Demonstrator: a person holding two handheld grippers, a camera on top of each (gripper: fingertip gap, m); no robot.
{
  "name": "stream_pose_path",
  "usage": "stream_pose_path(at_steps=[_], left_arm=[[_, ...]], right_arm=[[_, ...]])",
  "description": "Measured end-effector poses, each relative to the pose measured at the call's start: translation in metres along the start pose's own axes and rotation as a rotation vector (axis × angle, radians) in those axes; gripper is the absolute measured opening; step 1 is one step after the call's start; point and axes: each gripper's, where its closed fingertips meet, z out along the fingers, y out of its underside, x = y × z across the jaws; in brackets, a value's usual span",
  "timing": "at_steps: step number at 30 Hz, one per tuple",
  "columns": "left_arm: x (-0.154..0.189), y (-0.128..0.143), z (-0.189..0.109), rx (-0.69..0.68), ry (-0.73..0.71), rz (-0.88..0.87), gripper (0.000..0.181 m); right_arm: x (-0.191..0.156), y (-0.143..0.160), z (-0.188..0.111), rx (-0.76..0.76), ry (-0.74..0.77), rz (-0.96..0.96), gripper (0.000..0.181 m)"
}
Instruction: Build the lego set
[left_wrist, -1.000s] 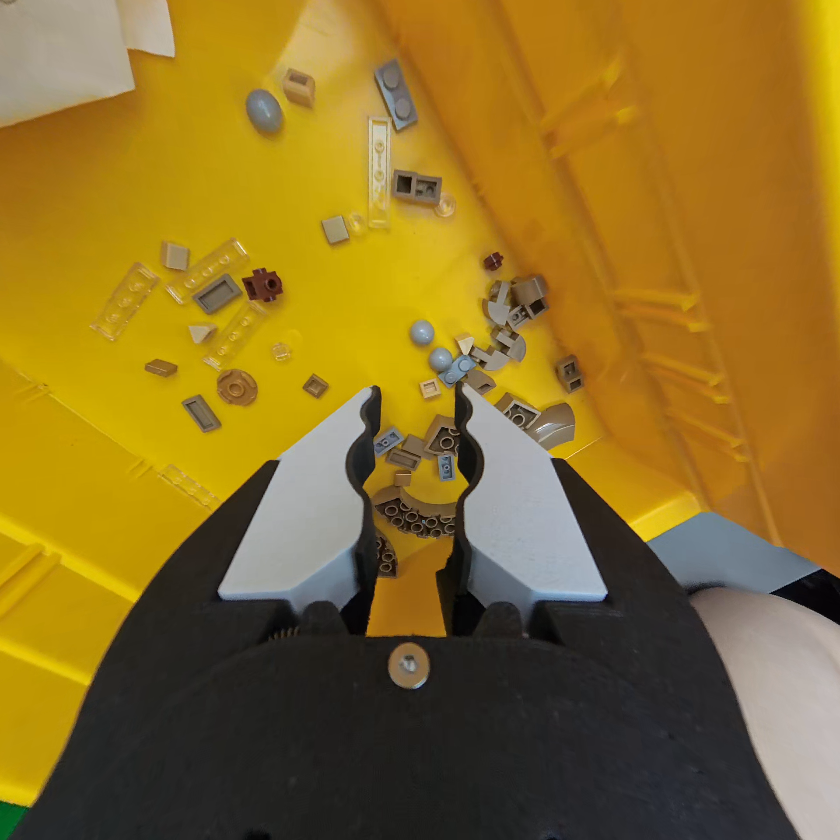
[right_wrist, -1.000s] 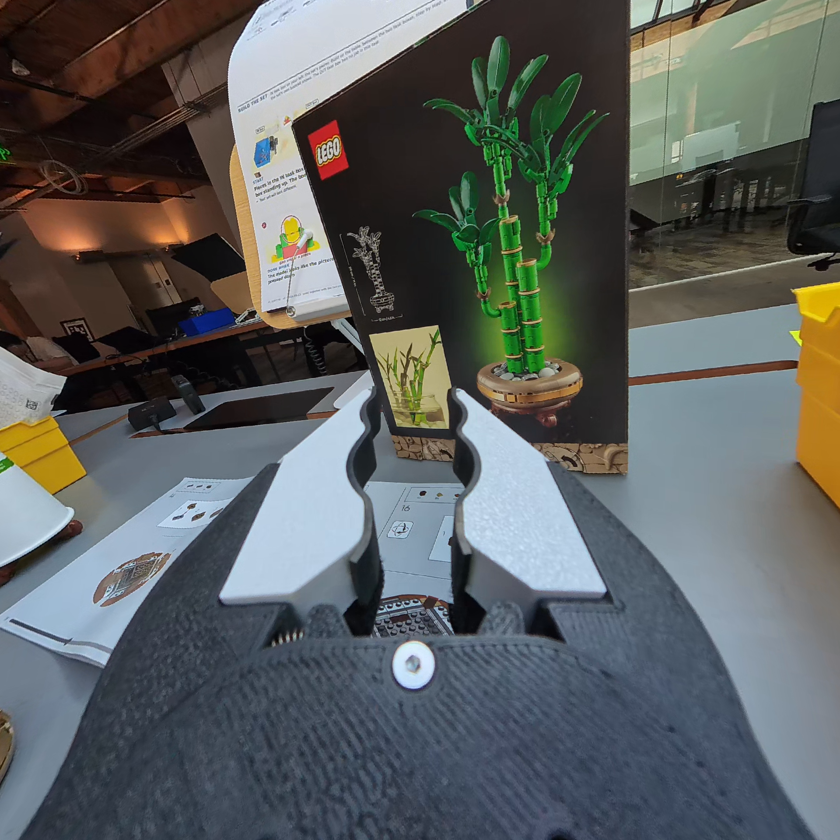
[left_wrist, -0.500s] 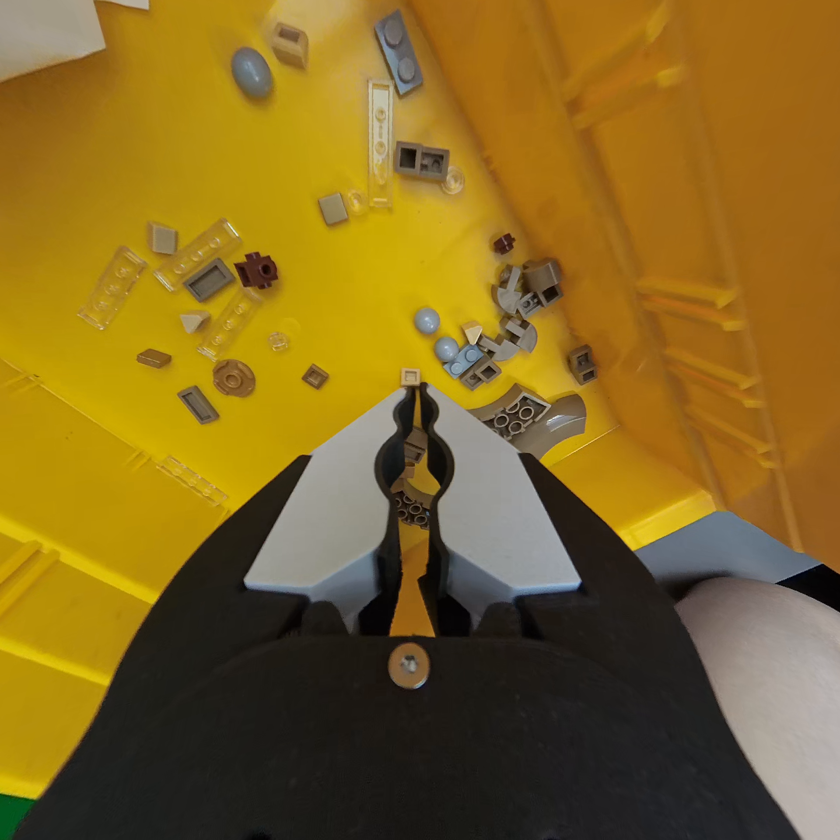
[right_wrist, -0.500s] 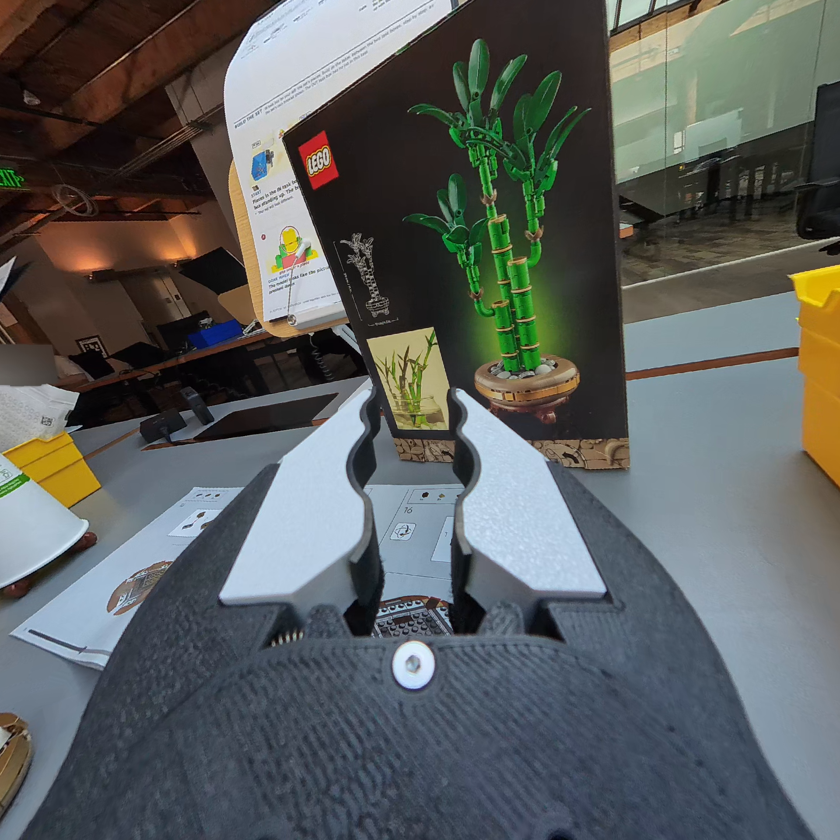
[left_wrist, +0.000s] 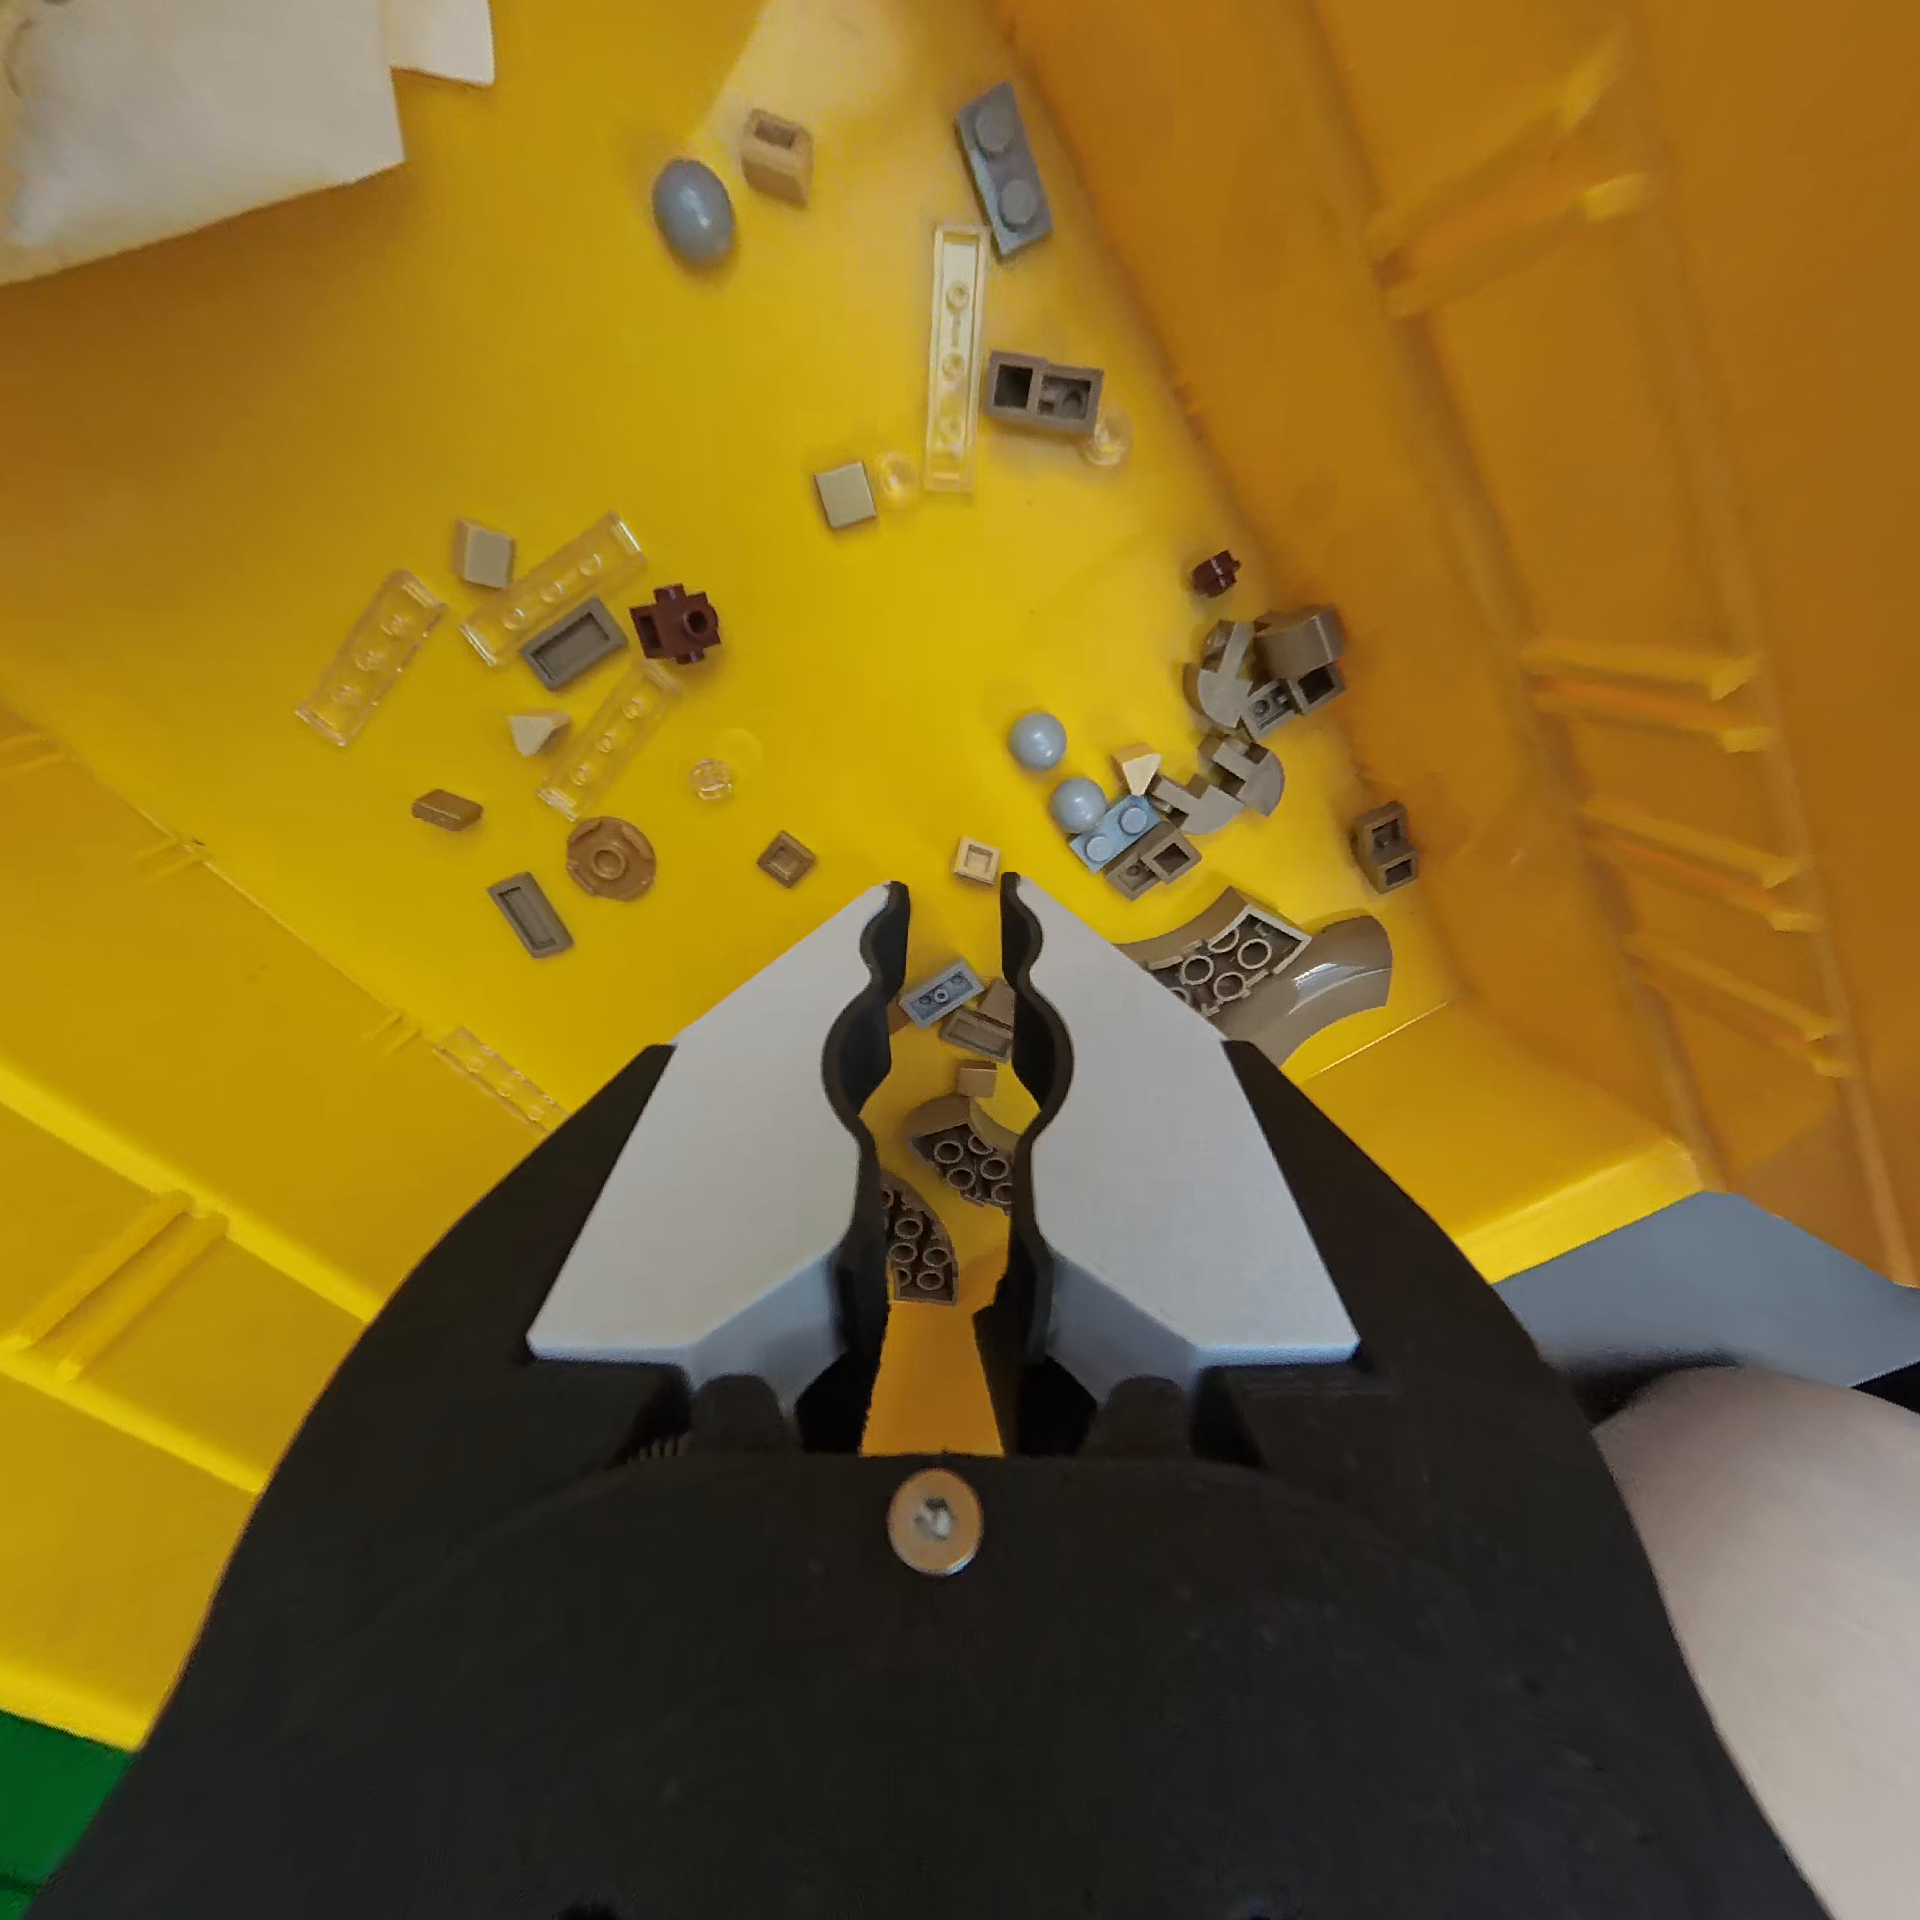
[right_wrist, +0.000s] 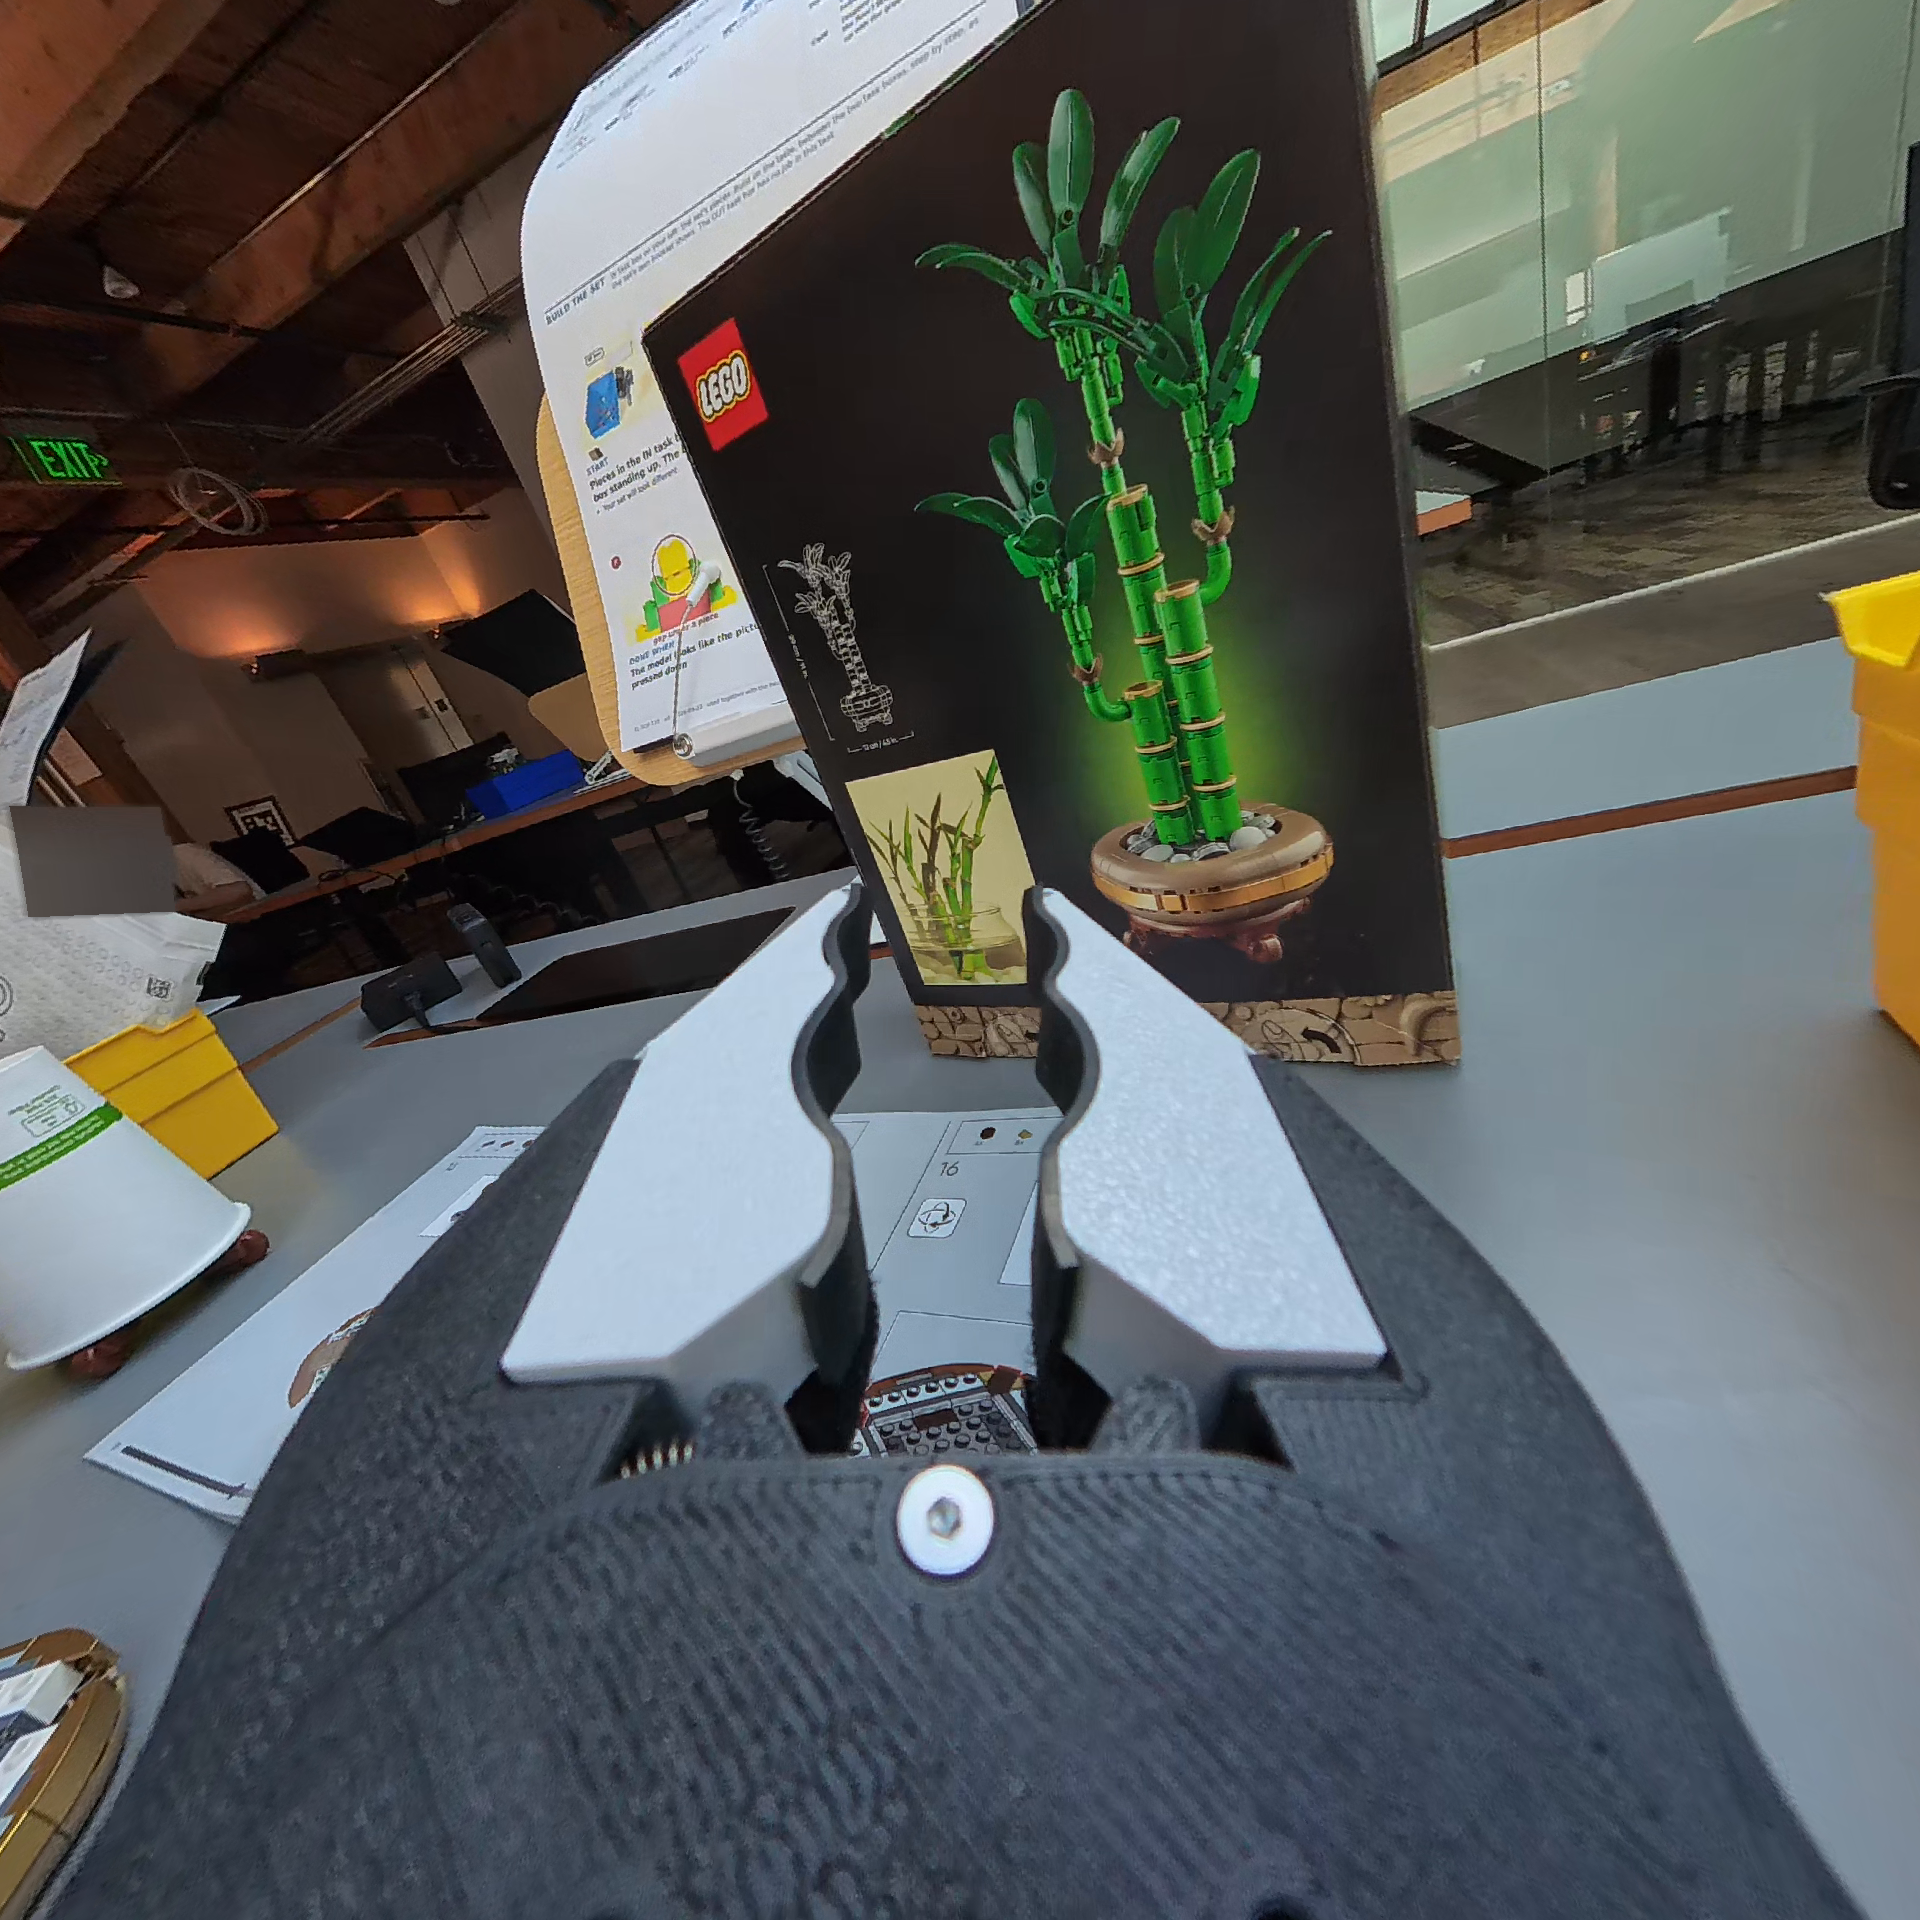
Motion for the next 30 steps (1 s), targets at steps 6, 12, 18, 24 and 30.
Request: stream_pose_path(at_steps=[6, 12, 18, 24, 30], left_arm=[[0.005, -0.003, 0.003, -0.003, 0.012, 0.038, 0.012], [0.006, -0.003, 0.003, -0.002, 0.009, 0.054, 0.006], [-0.011, -0.003, -0.023, 0.054, -0.116, 0.004, 0.006], [0.032, -0.042, -0.127, 0.381, -0.223, -0.076, 0.006], [0.264, -0.113, -0.175, 0.68, 0.06, 0.505, 0.007]], right_arm=[[0.001, 0.001, 0.0, -0.004, -0.005, 0.015, 0.028], [0.002, 0.0, 0.0, 0.001, -0.009, 0.035, 0.028], [0.002, -0.003, -0.001, 0.017, -0.01, 0.046, 0.028], [0.014, -0.024, -0.014, 0.121, 0.087, 0.001, 0.026], [-0.002, -0.018, -0.007, 0.094, -0.015, 0.081, 0.027]])
